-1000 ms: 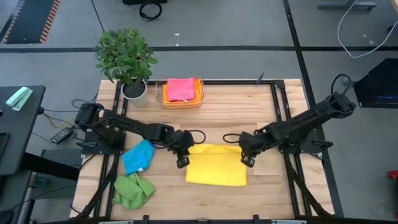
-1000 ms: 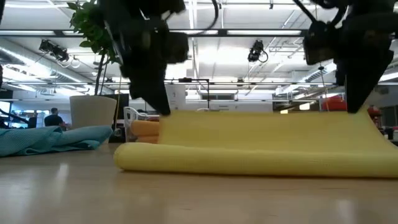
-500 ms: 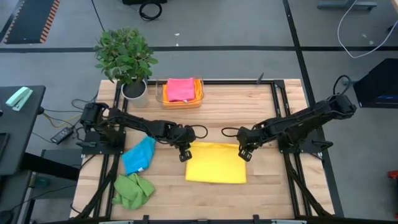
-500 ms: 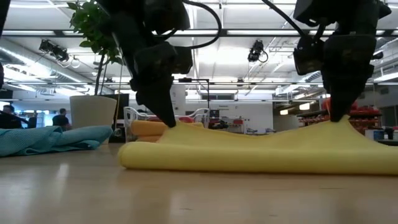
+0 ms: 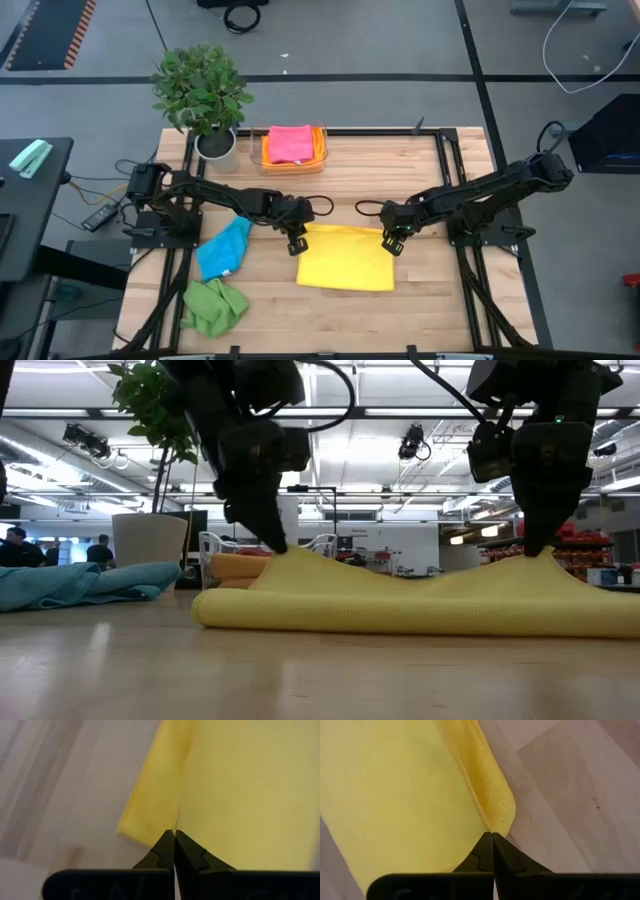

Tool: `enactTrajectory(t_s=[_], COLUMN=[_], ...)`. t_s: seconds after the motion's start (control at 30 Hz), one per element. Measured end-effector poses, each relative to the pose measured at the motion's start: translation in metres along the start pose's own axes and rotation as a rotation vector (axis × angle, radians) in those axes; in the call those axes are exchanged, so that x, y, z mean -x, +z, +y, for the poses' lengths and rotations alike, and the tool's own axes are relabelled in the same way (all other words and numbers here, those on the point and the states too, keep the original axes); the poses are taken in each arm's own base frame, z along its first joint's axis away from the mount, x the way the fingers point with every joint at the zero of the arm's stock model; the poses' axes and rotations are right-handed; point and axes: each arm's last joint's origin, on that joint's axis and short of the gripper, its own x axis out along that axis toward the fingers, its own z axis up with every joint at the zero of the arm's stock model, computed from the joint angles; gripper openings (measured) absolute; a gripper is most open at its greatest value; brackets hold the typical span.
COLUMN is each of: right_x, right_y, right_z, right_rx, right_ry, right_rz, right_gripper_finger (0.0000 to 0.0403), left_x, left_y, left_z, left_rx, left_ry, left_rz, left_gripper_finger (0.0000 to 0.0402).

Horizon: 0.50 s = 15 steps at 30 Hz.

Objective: Fold microfiber towels
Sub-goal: Fold the yellow microfiber cloth

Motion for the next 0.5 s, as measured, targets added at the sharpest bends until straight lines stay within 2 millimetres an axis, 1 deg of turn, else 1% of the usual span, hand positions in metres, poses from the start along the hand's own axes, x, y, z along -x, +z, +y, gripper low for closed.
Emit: enactTrajectory(t_s=[0.13, 0.27, 0.5], right_x=[0.0, 0.0, 0.0], right_y=[0.0, 0.0, 0.0], right_z=[0.0, 0.0, 0.0], right_rx=[0.014, 0.016, 0.015], right_ry=[0.0, -0.003, -0.003], right_rz=[-0.001, -0.001, -0.003], right_gripper_finger=[0.0, 0.0, 0.0], left_x=[0.01, 0.023, 0.022], left_y=[0.003, 0.007, 0.007], left_z=[-0.003, -0.002, 0.013], left_rx=[-0.009, -0.026, -0.023], left_ry=[-0.061, -0.059, 0.003], left_rz=[-0.019, -0.055, -0.019], left_gripper_finger=[0.0004, 0.0007, 0.0007])
